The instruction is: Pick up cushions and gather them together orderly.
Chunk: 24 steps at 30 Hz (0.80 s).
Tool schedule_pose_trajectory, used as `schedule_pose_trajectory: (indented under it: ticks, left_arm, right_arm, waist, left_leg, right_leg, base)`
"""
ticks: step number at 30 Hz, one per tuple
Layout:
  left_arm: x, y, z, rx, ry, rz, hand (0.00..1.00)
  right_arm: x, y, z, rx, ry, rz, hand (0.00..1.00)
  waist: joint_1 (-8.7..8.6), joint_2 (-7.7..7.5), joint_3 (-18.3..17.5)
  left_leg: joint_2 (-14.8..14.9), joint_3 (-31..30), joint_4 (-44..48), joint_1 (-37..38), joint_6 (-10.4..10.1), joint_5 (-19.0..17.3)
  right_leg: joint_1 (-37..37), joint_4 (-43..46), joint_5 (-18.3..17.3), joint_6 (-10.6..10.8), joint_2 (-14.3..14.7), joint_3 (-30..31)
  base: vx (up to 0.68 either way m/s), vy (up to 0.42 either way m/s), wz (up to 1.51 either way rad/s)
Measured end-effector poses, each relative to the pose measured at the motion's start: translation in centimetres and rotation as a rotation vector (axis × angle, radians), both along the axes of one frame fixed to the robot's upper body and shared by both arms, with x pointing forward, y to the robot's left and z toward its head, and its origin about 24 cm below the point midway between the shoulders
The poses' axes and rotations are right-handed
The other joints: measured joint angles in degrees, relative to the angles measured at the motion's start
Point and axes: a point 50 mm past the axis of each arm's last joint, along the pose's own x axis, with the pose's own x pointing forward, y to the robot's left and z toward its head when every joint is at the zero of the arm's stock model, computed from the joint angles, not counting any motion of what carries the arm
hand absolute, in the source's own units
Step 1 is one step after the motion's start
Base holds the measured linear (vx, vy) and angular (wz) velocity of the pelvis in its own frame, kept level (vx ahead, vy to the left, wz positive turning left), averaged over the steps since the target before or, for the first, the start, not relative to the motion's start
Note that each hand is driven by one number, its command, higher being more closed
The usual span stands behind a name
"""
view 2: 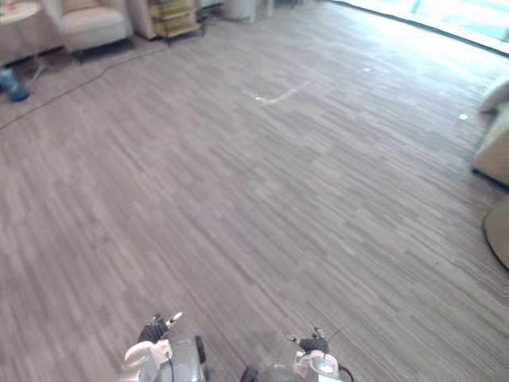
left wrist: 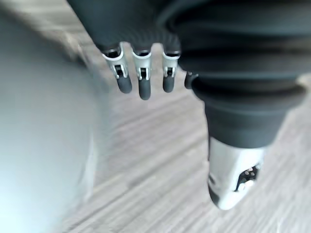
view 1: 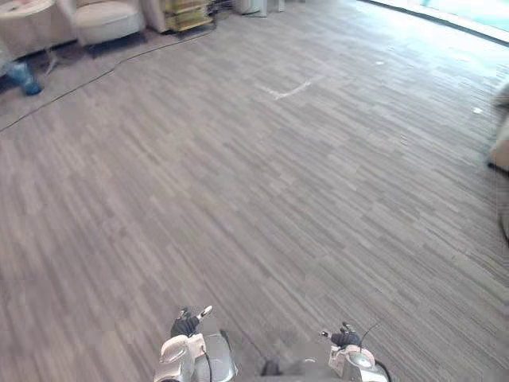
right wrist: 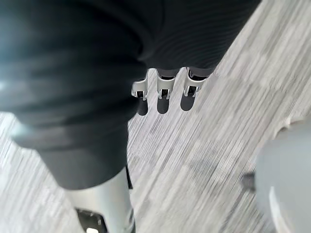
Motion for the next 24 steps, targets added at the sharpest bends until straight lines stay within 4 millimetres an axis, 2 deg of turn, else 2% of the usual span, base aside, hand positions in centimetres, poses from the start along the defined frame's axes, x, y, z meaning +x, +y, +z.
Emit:
schedule_pose_trajectory:
  ticks: [1,2,3,4,5,6,7,8,10,11,12,13,14,16,17,18,19,20,21,22,23,24]
  left_arm:
    - [0.0,0.0,0.1,-0.013,-0.018,0.025,0.0]
    - [-0.1,0.2,0.0,-0.012,-0.015,0.031,0.0]
    - [-0.4,0.4,0.0,-0.008,-0.009,0.036,0.0]
    - [-0.6,1.1,0.0,0.005,-0.002,0.047,0.0]
    - [-0.8,1.6,-0.1,0.014,0.014,0.048,0.0]
    - [-0.9,1.6,-0.2,0.013,0.022,0.049,0.0]
    - [-0.9,1.6,-0.3,0.012,0.031,0.048,0.0]
    - [-1.1,1.7,-0.5,0.008,0.06,0.045,0.0]
    - [-1.0,1.1,-0.6,0.004,0.069,0.013,0.0]
    - [-0.6,0.6,-0.6,0.001,0.063,-0.01,0.0]
    - [-0.3,0.4,-0.5,0.001,0.06,-0.025,0.0]
    - [-0.2,0.2,-0.5,0.002,0.06,-0.046,0.0]
    - [-0.2,0.2,-0.6,0.002,0.063,-0.051,0.0]
    - [-0.3,-0.3,-0.7,0.005,0.081,-0.085,0.0]
    - [-0.4,-0.4,-0.8,0.009,0.084,-0.1,0.0]
    - [-0.4,-0.6,-0.8,0.012,0.086,-0.115,0.0]
    - [-0.5,-0.9,-0.9,0.007,0.09,-0.122,0.0]
    - [-0.6,-1.7,-1.0,-0.01,0.096,-0.13,0.0]
    - [-0.6,-1.9,-1.0,-0.015,0.096,-0.133,0.0]
    - [-0.3,-2.2,-0.9,-0.019,0.085,-0.131,0.0]
    - [-0.2,-2.3,-0.9,-0.024,0.08,-0.125,0.0]
    - [-0.3,-2.4,-0.8,-0.035,0.074,-0.101,0.0]
  right_arm:
    - [-0.2,0.5,-0.2,0.005,0.017,0.027,0.0]
    - [-0.6,0.8,-0.4,0.014,0.033,0.025,0.0]
    - [-0.8,1.0,-0.4,0.019,0.038,0.025,0.0]
    - [-1.2,1.8,-0.6,0.039,0.05,0.041,0.0]
    - [-1.1,1.7,-0.5,0.042,0.042,0.031,0.0]
    - [-1.1,1.6,-0.5,0.042,0.039,0.026,0.0]
    - [-1.1,1.2,-0.5,0.034,0.036,0.016,0.0]
    - [-0.7,0.9,-0.2,0.026,0.002,0.005,0.0]
    - [-0.3,0.7,0.0,0.021,-0.023,0.004,0.0]
    - [0.1,0.7,0.3,0.019,-0.047,0.002,0.0]
    - [0.2,0.7,0.4,0.022,-0.056,-0.003,0.0]
    - [0.5,0.2,0.6,0.017,-0.066,-0.021,0.0]
    - [0.6,0.1,0.6,0.017,-0.068,-0.03,0.0]
    - [1.0,-0.2,0.8,0.016,-0.081,-0.053,0.0]
    - [1.0,-0.2,0.8,0.015,-0.081,-0.052,0.0]
    - [0.9,-0.3,0.8,0.014,-0.079,-0.05,0.0]
    - [1.1,-0.5,0.9,0.01,-0.086,-0.048,0.0]
    - [1.2,-1.2,0.9,-0.005,-0.088,-0.044,0.0]
    - [1.2,-1.2,0.9,-0.003,-0.088,-0.044,0.0]
    - [1.6,-1.6,1.2,-0.015,-0.101,-0.04,0.0]
    - [1.7,-1.7,1.3,-0.02,-0.105,-0.039,0.0]
    - [1.9,-2.0,1.3,-0.028,-0.1,-0.034,0.0]
  waist:
    - [0.82,-0.41,-0.53]
    - [1.24,-0.94,-1.84]
    - [1.26,-1.7,-2.52]
    - [1.71,-3.77,-3.67]
    - [1.7,-4.77,-3.86]
    - [1.66,-4.82,-3.83]
    - [1.07,-4.87,-3.31]
    - [0.04,-4.33,-2.35]
    - [-1.0,-3.11,-2.01]
    - [-1.36,-2.86,-1.99]
    - [-1.56,-2.9,-1.97]
    - [-1.67,-3.02,-1.88]
    - [-1.87,-3.01,-1.88]
    - [-3.28,-2.74,-1.72]
    - [-3.28,-2.73,-1.72]
    - [-3.29,-2.94,-1.83]
    - [-3.72,-2.35,-1.79]
    - [-4.09,-0.48,-2.94]
    - [-4.08,-0.29,-3.32]
    - [-4.1,2.11,-2.34]
    - [-3.98,2.86,-1.97]
    - [-3.43,4.38,-1.28]
  left_leg:
    - [-1.21,-1.54,-5.29,-1.65,-0.28,5.03]
    - [-2.17,-1.7,-4.81,-0.98,0.5,9.06]
    - [-2.44,-1.65,-4.44,-0.74,0.93,10.34]
    - [-2.86,1.35,-2.37,0.1,2.86,7.7]
    - [-2.94,4.68,-1.54,2.73,3.8,4.72]
    - [-3.05,5.48,-1.4,3.92,3.99,3.57]
    - [-3.53,6.35,-1.74,6.97,4.44,1.68]
    - [-4.71,7.62,-3.63,14.32,5.03,-1.0]
    - [-4.77,8.49,-7.29,21.1,5.35,-2.33]
    - [-4.74,8.85,-10.61,24.94,4.66,-3.11]
    - [-4.7,9.09,-11.8,26.19,4.2,-3.43]
    - [-4.81,10.5,-14.38,28.97,4.08,-3.49]
    - [-4.85,11.1,-15.62,30.33,4.06,-3.48]
    - [-5.22,13.11,-20.27,36.38,3.25,-3.91]
    - [-5.43,13.18,-20.99,37.65,2.56,-4.31]
    - [-6.01,13.03,-22.0,40.32,0.97,-5.26]
    - [-5.83,11.88,-22.01,42.83,0.27,-5.71]
    - [-3.35,10.0,-15.64,40.84,0.32,-5.68]
    - [-1.91,9.23,-10.96,39.06,0.24,-5.55]
    - [2.52,5.81,6.56,32.08,-0.22,-1.65]
    - [3.77,4.6,12.5,29.8,-0.04,1.37]
    - [7.33,3.06,26.73,23.43,-0.3,5.29]
  right_leg:
    - [1.74,-0.08,-2.4,1.51,-0.64,3.88]
    - [2.54,0.12,-3.38,2.81,-1.74,6.32]
    - [2.64,0.31,-3.51,3.09,-2.2,7.57]
    - [1.27,5.02,-3.82,4.87,-4.28,9.64]
    - [-3.46,17.11,-2.49,7.43,-6.2,10.59]
    - [-5.51,22.41,-0.96,9.14,-6.87,10.3]
    - [-9.88,32.65,3.12,12.08,-8.68,9.25]
    - [-15.31,46.84,4.49,12.2,-11.62,6.34]
    - [-19.42,48.89,3.08,9.82,-13.31,0.74]
    - [-23.34,45.64,2.15,8.22,-14.65,-4.8]
    - [-25.34,43.17,1.91,7.68,-15.13,-6.94]
    - [-28.42,35.88,2.23,7.01,-15.56,-10.45]
    - [-29.22,32.51,2.59,6.75,-15.47,-11.64]
    - [-30.6,15.22,8.06,6.15,-13.54,-14.52]
    - [-30.85,12.42,9.72,5.75,-13.15,-14.33]
    - [-31.08,10.24,11.81,4.41,-12.92,-13.53]
    - [-31.32,13.78,16.53,-0.4,-12.7,-11.74]
    - [-31.44,17.65,12.63,-0.6,-12.15,-12.73]
    - [-31.06,18.21,11.37,-0.67,-11.57,-13.08]
    - [-28.48,18.12,8.46,-0.83,-9.48,-13.47]
    - [-27.44,17.84,7.84,-1.04,-8.75,-13.27]
    - [-24.04,16.69,5.73,-1.87,-5.86,-12.26]
  base:
    - [0.74,0.324,-1.49]
    - [0.67,0.312,-1.27]
    - [0.59,0.254,-1.07]
    - [0.85,0.364,-1.1]
    - [0.82,0.361,-1.04]
    - [0.64,0.32,-0.78]
    - [0.58,0.276,-0.56]
    - [0.56,0.238,-0.46]
    - [0.56,0.168,-0.28]
    - [0.48,0.109,-0.14]
    - [0.47,0.084,-0.11]
    - [0.38,0.052,-0.12]
    - [0.48,0.037,-0.2]
    - [0.49,-0.002,-0.07]
    - [0.56,-0.05,0.09]
    - [0.79,-0.128,0.19]
    - [0.93,-0.201,0.27]
    - [0.8,-0.217,0.23]
    - [0.63,-0.237,0.11]
    - [0.5,-0.195,-0.05]
    - [0.62,-0.181,-0.42]
    - [0.61,-0.085,-0.7]
